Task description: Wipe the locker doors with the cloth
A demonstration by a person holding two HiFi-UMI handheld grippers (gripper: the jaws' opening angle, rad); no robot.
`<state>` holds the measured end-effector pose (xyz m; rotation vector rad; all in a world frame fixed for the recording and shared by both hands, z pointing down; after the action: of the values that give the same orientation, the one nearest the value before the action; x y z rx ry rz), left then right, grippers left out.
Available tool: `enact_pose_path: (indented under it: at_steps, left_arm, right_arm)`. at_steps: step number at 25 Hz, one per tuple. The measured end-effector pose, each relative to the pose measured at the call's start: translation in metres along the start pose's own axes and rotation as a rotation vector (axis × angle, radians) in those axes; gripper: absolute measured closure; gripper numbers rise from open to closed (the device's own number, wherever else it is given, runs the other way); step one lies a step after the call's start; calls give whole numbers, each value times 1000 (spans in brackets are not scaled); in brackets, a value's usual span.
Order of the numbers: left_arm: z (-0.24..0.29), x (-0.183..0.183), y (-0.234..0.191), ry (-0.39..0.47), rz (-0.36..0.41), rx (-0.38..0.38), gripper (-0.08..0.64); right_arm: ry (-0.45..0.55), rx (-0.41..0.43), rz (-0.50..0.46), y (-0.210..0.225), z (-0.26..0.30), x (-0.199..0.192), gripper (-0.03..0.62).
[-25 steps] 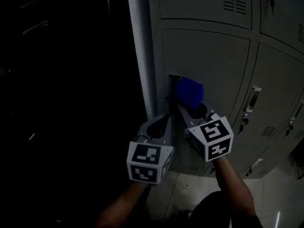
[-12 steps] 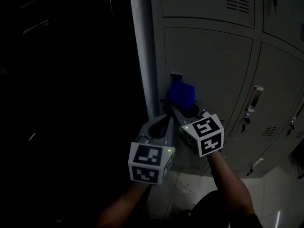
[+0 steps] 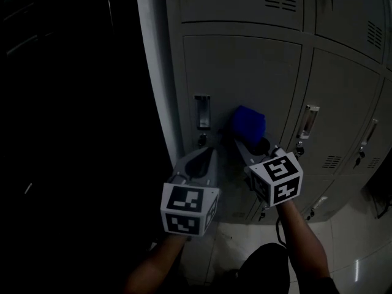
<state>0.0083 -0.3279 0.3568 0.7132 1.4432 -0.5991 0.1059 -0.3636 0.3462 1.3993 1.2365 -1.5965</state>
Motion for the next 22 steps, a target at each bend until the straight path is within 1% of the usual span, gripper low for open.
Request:
enact_pose_path:
  at_steps: [6, 11, 15, 19, 22]
  left_arm:
    - [9, -5, 6, -7, -3, -16, 555]
    - [11, -9, 7, -11, 0, -13, 555]
    - [9, -14, 5, -19, 6, -5, 555]
    - [8, -20, 2, -28, 5, 6, 555]
    - [4, -21, 1, -29, 18, 16, 555]
  right_arm:
    - [-13, -55, -33, 26, -23, -7, 523]
    - [-15, -101, -54, 47, -42, -11, 523]
    - [-26, -142, -51, 65, -52, -18, 523]
    - [-32, -152, -42, 70, -54, -23, 523]
    - [-22, -141, -48, 62, -56, -22, 523]
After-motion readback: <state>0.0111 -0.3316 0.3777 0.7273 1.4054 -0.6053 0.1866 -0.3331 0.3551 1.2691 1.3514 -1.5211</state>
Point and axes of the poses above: the fingertips, and each gripper's own axes: z forward along the fingers, y to its right, x out of its top, the point moved 3 cm from there along -z, backward along the fingers, and after that the axes turned 5 degrees about -x, right-handed, at the moved point
